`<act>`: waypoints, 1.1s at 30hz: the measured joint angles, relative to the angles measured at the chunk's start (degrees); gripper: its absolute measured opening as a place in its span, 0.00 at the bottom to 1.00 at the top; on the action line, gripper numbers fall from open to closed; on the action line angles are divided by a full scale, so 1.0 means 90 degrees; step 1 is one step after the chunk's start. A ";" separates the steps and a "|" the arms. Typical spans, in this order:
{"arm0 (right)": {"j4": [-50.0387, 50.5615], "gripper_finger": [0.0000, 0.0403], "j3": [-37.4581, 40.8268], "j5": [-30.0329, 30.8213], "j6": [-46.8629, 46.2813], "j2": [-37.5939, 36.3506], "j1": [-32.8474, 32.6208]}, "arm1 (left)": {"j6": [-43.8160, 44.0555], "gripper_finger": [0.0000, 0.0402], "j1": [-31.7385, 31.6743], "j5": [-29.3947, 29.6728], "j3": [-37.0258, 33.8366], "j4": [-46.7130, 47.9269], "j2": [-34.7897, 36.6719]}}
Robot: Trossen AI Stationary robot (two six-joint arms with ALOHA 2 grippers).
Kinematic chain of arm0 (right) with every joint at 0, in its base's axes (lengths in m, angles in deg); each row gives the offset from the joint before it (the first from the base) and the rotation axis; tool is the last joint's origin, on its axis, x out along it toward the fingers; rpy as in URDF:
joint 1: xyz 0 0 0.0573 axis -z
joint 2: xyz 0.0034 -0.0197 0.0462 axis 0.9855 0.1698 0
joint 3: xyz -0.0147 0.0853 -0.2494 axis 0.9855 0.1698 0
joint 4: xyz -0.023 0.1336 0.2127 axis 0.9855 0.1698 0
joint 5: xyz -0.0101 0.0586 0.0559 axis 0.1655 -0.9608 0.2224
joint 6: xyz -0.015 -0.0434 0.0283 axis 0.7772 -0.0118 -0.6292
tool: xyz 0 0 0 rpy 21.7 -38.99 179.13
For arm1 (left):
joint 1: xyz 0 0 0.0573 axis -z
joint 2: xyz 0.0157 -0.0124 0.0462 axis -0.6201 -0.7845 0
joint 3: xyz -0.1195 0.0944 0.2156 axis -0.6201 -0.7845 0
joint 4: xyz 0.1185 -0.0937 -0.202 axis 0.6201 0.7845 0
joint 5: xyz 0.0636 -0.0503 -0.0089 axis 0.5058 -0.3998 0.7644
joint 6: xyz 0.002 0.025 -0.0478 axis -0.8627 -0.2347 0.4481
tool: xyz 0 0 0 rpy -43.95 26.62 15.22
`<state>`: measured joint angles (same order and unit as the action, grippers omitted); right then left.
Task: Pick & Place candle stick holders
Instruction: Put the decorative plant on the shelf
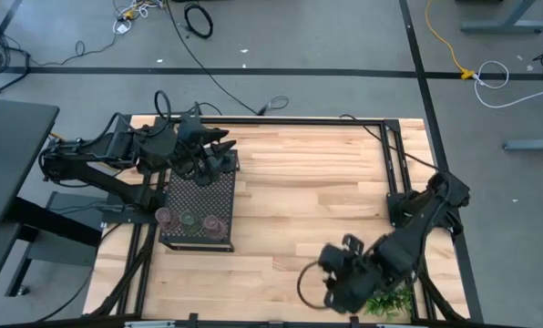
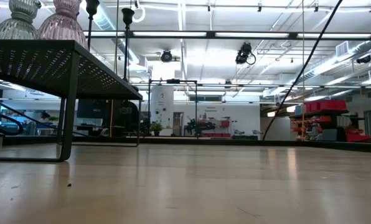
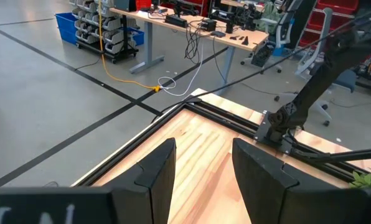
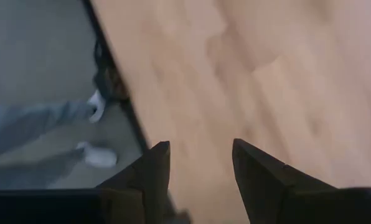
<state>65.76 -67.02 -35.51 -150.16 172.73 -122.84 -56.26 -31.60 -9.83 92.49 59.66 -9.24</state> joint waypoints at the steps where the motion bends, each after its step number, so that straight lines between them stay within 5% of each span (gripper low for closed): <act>1: -0.0027 0.43 0.0000 -0.0131 -0.0050 0.0052 -0.0074 | 0.0000 0.40 0.0000 0.0000 0.0000 0.0002 0.0000; 16: -0.0386 0.43 0.0000 -0.1253 -0.0685 0.0596 -0.0850 | 0.0158 0.40 0.0002 0.0000 0.0000 0.0001 0.0000; 33: -0.0306 0.43 0.0005 -0.2491 -0.0532 0.1680 -0.0951 | 0.0163 0.40 0.0000 -0.0001 0.0000 0.0000 0.0000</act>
<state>63.01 -66.97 -57.93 -154.96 187.84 -131.40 -54.80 -31.60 -9.84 92.49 59.66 -9.24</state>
